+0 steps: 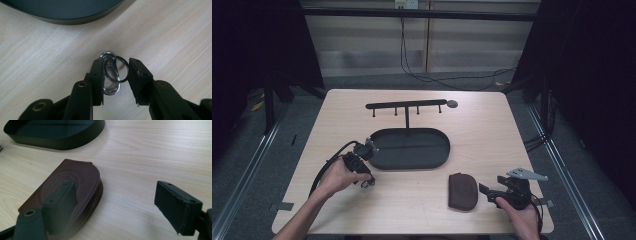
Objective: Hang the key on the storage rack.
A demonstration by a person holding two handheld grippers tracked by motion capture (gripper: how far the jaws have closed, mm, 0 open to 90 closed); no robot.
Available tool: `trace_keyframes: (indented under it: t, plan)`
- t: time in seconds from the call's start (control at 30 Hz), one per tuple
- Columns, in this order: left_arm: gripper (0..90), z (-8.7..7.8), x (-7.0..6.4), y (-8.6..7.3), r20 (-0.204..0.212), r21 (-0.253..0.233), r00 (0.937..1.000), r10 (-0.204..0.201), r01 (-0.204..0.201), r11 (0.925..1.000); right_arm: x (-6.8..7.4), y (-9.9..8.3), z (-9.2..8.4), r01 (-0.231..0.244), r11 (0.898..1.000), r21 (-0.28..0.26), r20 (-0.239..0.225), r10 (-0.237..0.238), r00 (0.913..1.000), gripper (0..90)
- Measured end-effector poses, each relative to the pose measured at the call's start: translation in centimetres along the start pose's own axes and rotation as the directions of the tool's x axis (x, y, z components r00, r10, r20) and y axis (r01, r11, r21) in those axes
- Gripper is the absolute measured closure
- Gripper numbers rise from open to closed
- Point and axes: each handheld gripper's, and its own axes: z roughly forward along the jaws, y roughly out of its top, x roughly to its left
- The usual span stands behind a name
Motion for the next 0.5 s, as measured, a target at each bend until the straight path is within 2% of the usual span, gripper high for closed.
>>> trace_keyframes:
  t: [0.17, 0.33, 0.43, 0.5]
  plan:
    - [66.1, 0.3, -0.3, 0.0, 0.010, 0.014, 0.9999, 0.007, -0.007, 0.9999, -0.1, 0.0, 0.0, -0.005, 1.000, 0.000, 0.001, 0.005, 1.0000, 17.7]
    - [66.2, 0.5, -0.9, 0.1, -0.003, 0.043, 0.9992, 0.040, -0.040, 0.9983, 0.0, 0.0, 0.0, -0.004, 1.000, 0.001, -0.002, 0.004, 1.0000, 17.7]
    - [75.0, 0.6, -1.1, 0.0, -0.018, 0.061, 0.9975, 0.068, -0.067, 0.9959, 0.0, 0.0, 0.0, -0.008, 1.000, 0.005, 0.001, 0.008, 1.0000, 17.7]
    - [76.8, 0.6, -1.1, 0.0, -0.018, 0.066, 0.9968, 0.077, -0.076, 0.9949, 0.0, 0.0, 0.0, -0.009, 1.000, 0.006, 0.001, 0.009, 1.0000, 17.8]
